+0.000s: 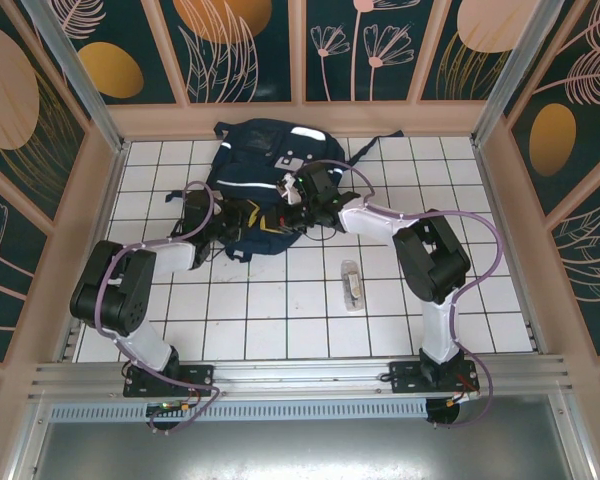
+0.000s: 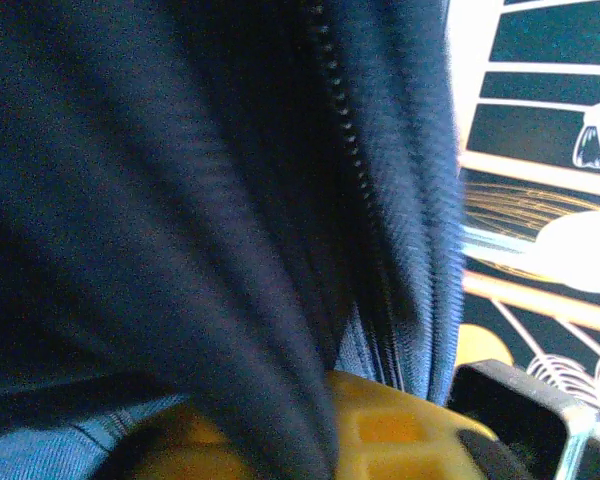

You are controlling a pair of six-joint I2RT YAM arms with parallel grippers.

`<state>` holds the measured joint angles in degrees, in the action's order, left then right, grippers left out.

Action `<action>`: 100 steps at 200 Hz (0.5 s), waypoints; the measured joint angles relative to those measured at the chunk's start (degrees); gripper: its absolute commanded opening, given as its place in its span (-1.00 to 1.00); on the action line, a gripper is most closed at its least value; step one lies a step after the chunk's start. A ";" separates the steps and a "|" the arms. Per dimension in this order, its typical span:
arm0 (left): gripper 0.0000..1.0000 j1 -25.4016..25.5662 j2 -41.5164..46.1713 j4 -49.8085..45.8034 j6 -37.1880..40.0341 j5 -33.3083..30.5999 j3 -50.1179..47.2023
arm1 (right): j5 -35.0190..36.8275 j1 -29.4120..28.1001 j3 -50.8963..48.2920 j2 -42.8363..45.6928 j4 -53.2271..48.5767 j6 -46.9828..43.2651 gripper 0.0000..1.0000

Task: Pack books, pencil case, and school supplies into a backpack

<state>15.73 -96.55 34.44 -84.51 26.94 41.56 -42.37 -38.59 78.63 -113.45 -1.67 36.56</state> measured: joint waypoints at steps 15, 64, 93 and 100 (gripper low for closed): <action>-1.00 0.11 -1.40 0.00 0.02 0.85 0.79 | 1.11 0.00 -0.42 0.02 -1.09 -1.62 -1.00; -1.00 1.14 -1.95 -2.56 3.17 1.57 1.42 | 7.52 -0.13 0.52 0.13 -12.81 -12.09 -1.00; -1.00 1.16 -1.27 -4.72 5.53 1.33 1.42 | 15.52 0.37 3.58 0.15 -22.88 -17.68 -1.00; -1.00 1.14 -0.85 -5.11 6.01 1.11 1.40 | 17.55 0.70 4.92 0.15 -25.66 -18.86 -1.00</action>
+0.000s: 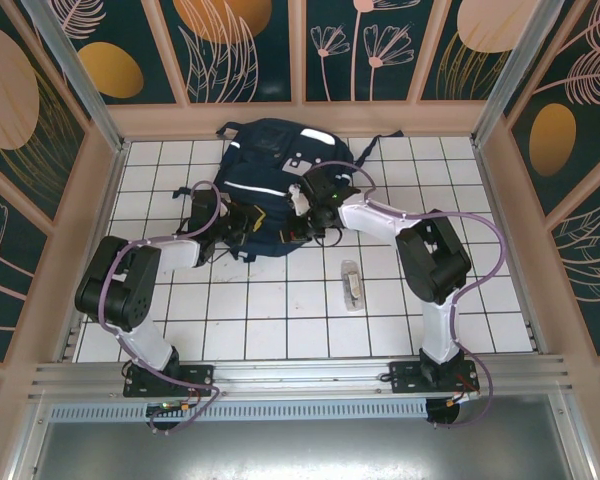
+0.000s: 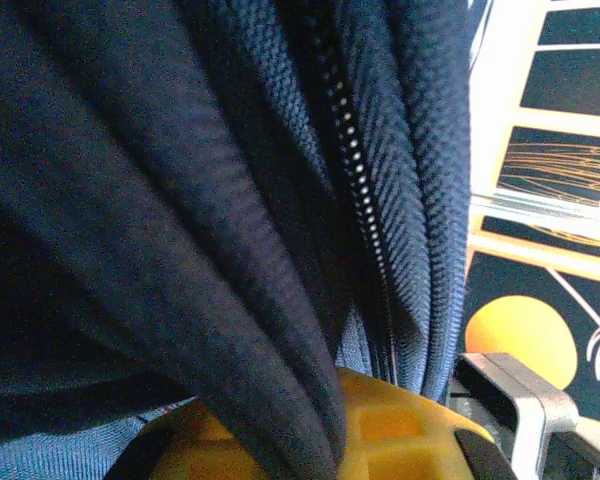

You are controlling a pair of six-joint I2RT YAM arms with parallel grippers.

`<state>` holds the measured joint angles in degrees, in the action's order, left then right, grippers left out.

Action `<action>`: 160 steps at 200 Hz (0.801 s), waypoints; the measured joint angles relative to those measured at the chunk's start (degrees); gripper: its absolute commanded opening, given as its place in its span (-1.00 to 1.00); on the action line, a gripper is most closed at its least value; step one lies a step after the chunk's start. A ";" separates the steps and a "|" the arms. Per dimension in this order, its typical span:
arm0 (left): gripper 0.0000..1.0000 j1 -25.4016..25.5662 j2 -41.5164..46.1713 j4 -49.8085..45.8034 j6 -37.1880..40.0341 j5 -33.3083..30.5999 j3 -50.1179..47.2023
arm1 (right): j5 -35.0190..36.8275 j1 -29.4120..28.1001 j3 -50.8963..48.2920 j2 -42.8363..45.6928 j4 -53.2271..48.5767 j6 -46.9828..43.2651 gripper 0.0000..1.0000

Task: Pack books, pencil case, and school supplies into a backpack

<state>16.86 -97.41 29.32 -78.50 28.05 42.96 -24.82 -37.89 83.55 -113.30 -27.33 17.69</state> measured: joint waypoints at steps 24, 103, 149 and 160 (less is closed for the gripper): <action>-1.00 -0.44 1.75 -1.44 1.49 -0.22 -0.11 | 4.98 2.14 3.65 0.00 -6.80 -2.89 -1.00; -1.00 -0.79 5.40 -5.53 5.64 -0.11 0.15 | 14.10 7.72 16.28 -8.26 -15.15 -11.32 -1.00; -1.00 -2.14 8.24 -9.88 8.24 -1.11 0.11 | 14.14 8.35 23.23 -13.99 -16.68 -14.34 -1.00; -1.00 -2.58 9.09 -10.51 8.74 -1.03 0.11 | 14.25 8.39 23.89 -13.99 -16.59 -14.53 -1.00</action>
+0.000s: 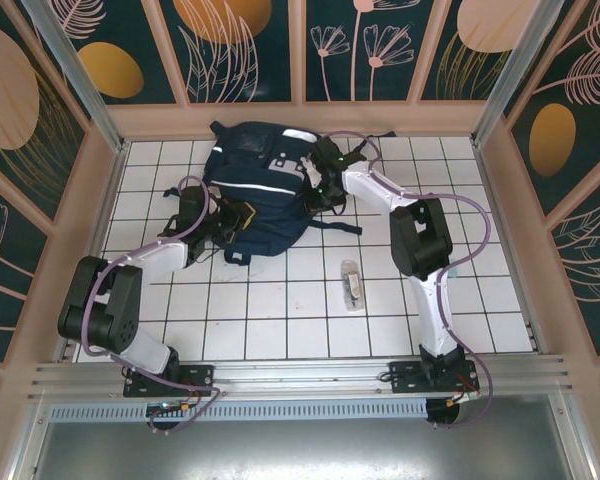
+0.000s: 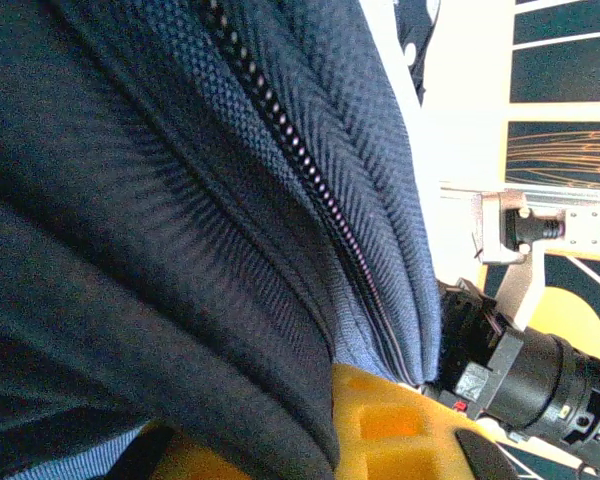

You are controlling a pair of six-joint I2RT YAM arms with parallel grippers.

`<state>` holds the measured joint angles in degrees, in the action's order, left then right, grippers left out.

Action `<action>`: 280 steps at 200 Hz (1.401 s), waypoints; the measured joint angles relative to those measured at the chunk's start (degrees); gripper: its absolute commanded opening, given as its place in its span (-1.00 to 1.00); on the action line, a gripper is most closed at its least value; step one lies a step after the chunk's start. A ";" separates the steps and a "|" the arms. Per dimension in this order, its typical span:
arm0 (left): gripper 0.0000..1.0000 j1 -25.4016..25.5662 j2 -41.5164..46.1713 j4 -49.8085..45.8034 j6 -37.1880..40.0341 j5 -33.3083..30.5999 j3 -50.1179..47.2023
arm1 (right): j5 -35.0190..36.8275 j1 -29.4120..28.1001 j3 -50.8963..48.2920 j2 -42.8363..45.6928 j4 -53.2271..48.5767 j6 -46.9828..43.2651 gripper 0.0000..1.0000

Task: Pack books, pencil case, and school supplies into a backpack

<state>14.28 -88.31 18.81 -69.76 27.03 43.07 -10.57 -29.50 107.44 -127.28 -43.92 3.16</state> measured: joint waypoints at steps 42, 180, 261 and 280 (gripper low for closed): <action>-1.00 -0.63 1.51 -2.32 2.14 0.09 0.00 | -1.42 0.02 0.07 0.07 0.74 -0.22 -0.84; 0.28 -4.55 17.75 -21.49 12.59 -6.71 -3.02 | -5.44 6.82 -31.80 31.15 23.17 6.38 0.06; -0.09 0.85 3.74 -31.82 31.82 -10.88 25.11 | -1.01 -2.51 -34.21 29.75 34.86 6.82 0.04; -0.23 3.56 -1.05 -36.83 40.74 -12.74 31.95 | -0.94 -2.64 -34.21 28.59 35.34 7.30 0.03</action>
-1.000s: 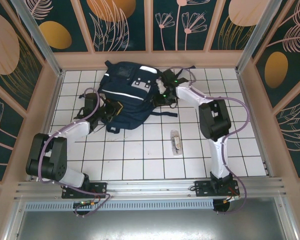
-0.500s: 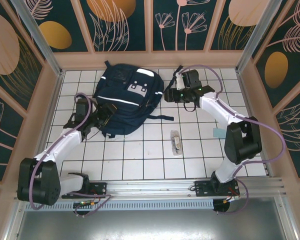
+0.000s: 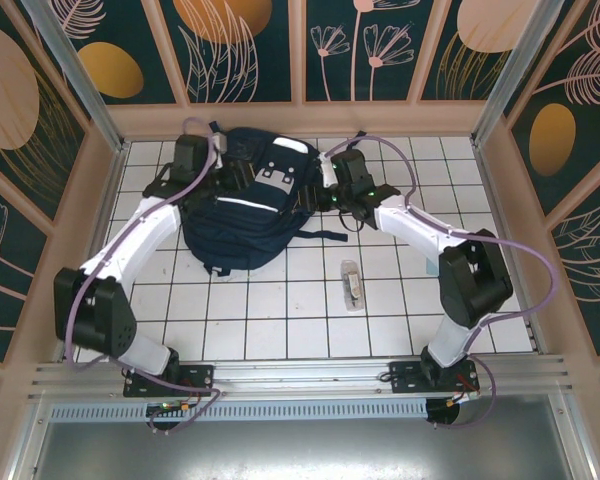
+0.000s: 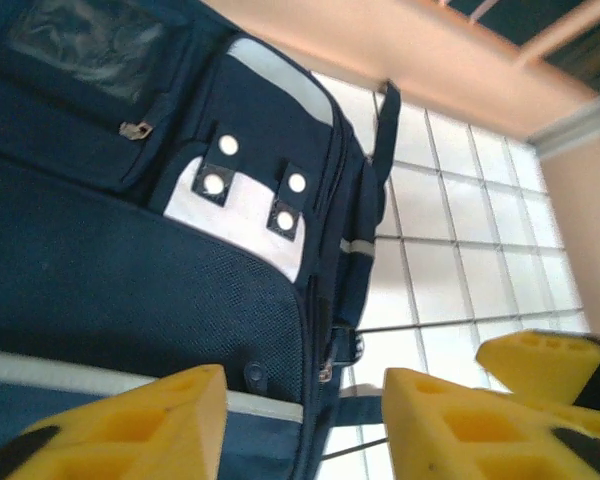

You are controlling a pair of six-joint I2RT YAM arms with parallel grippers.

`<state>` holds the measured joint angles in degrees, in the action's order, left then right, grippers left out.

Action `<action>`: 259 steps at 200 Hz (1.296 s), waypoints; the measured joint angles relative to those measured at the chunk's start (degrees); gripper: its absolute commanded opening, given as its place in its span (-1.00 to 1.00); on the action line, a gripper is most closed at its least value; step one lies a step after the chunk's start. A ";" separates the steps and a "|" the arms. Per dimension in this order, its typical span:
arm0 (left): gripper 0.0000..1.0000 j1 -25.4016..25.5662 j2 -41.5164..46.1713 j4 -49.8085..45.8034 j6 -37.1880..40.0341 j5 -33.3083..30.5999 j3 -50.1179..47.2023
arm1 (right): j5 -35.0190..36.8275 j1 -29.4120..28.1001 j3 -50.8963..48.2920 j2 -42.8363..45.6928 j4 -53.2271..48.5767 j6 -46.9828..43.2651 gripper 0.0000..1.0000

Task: Pack books, pencil case, and school supplies into a backpack

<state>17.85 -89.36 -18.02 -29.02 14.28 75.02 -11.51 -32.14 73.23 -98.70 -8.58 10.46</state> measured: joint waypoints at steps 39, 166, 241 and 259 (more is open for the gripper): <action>-0.09 5.53 -10.27 -10.78 13.40 -6.82 7.89 | -0.26 0.22 -0.55 -1.97 -0.20 1.22 0.00; -0.01 15.56 -20.94 -20.20 24.55 -26.34 10.73 | -6.64 4.50 -11.32 -1.97 2.01 8.37 0.00; -1.00 15.54 -21.03 -18.93 25.09 -33.83 8.41 | -9.55 4.07 -11.63 -1.86 5.68 8.07 -0.03; -1.00 15.23 -20.15 -18.21 25.38 -31.91 7.76 | -11.30 3.78 -12.24 -1.73 8.76 7.69 -0.01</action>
<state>33.08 -109.51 -36.23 -3.64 -17.63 82.78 -22.81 -28.36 60.99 -100.42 0.19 18.15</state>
